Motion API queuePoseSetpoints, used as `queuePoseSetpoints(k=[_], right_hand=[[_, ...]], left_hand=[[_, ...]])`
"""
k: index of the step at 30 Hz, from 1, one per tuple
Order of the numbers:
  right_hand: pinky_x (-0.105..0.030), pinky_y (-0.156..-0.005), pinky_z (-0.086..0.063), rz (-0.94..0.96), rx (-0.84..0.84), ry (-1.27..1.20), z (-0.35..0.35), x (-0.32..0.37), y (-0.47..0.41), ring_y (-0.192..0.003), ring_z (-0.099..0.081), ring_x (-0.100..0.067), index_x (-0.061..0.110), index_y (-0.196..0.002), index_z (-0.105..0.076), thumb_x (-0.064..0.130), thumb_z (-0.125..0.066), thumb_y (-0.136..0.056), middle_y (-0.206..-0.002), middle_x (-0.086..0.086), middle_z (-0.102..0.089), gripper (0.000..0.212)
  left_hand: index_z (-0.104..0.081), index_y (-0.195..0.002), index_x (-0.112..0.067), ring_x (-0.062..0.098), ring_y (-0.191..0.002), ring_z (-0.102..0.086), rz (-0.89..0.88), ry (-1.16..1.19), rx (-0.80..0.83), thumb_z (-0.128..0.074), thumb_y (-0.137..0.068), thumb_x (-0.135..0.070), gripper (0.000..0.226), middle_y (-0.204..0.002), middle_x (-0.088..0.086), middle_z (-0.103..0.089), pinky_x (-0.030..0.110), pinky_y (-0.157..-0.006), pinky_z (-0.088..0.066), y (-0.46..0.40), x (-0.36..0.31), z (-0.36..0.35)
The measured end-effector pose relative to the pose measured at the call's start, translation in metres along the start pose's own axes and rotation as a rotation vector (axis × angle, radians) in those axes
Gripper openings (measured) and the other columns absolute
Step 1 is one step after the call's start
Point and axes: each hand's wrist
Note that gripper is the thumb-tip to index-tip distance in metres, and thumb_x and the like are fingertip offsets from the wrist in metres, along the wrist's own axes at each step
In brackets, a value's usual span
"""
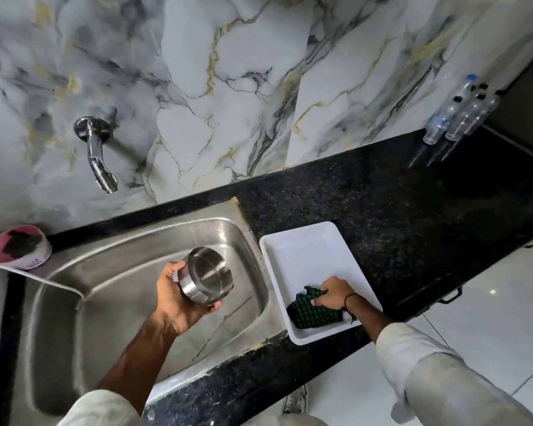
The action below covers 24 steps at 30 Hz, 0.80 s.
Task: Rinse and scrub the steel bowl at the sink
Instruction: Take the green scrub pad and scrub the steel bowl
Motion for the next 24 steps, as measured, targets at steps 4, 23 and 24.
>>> queuePoseSetpoints(k=[4,23,24], right_hand=[[-0.045,-0.106,-0.057,-0.046,0.025,-0.707,0.017,0.03,0.002,-0.114,-0.069,-0.03,0.008,-0.11,-0.072,0.014,-0.079,-0.09,-0.119,-0.015,-0.074,0.021],[-0.037,-0.083,-0.051,0.786,0.042,-0.004,-0.023,0.262,0.108,-0.125,-0.066,-0.037,0.021,-0.139,-0.051,0.088,-0.034,-0.086,-0.135,-0.018,-0.068,0.087],[-0.037,-0.08,-0.048,0.815,-0.034,0.117,-0.023,0.263,0.104,-0.121,-0.068,-0.039,0.017,-0.138,-0.051,0.092,-0.031,-0.084,-0.132,-0.02,-0.07,0.094]], left_hand=[[-0.083,-0.108,-0.02,0.054,-0.136,-0.053,-0.02,0.039,0.011,-0.069,-0.067,-0.059,0.058,-0.145,0.021,-0.063,0.051,-0.079,-0.048,0.004,-0.004,-0.004],[-0.076,-0.092,-0.022,0.034,-0.104,-0.063,-0.281,0.036,-0.066,-0.064,-0.064,-0.077,0.063,-0.094,0.014,-0.072,0.048,-0.095,-0.043,0.019,-0.038,-0.025],[-0.079,-0.102,-0.017,0.037,-0.109,-0.067,-0.287,0.027,-0.059,-0.06,-0.07,-0.078,0.072,-0.104,0.018,-0.076,0.05,-0.1,-0.045,0.02,-0.042,-0.022]])
Point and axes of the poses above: each hand's wrist, its own y-axis away from the middle knuckle, its own z-axis out of the back of the hand, x = y × z
